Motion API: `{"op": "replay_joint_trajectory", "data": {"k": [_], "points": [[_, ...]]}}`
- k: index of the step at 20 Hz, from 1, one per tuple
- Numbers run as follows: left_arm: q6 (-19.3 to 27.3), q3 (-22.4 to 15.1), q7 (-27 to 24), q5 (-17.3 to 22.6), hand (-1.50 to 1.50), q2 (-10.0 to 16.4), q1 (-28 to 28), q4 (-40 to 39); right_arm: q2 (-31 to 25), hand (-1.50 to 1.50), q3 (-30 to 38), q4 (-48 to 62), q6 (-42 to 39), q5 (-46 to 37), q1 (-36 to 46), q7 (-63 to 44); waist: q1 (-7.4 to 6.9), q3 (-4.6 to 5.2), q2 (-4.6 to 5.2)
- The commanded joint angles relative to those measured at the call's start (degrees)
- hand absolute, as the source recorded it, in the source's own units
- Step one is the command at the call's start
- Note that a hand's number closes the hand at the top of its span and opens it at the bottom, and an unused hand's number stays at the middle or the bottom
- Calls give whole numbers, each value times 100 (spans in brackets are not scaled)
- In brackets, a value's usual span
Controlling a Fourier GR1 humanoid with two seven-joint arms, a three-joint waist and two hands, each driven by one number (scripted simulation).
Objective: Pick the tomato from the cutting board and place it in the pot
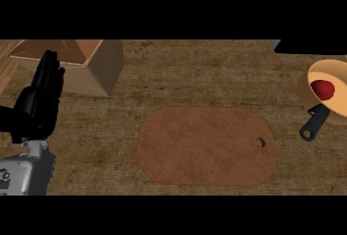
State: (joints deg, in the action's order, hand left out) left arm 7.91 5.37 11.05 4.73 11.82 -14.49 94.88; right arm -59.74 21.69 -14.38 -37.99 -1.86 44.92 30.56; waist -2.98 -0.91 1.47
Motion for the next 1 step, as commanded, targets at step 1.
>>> {"op": "replay_joint_trajectory", "data": {"k": [1], "points": [[-72,-48,173,99,0,-63,144,-96,-99,-150,58,64,-810,73,-116,595,-48,22,35]]}}
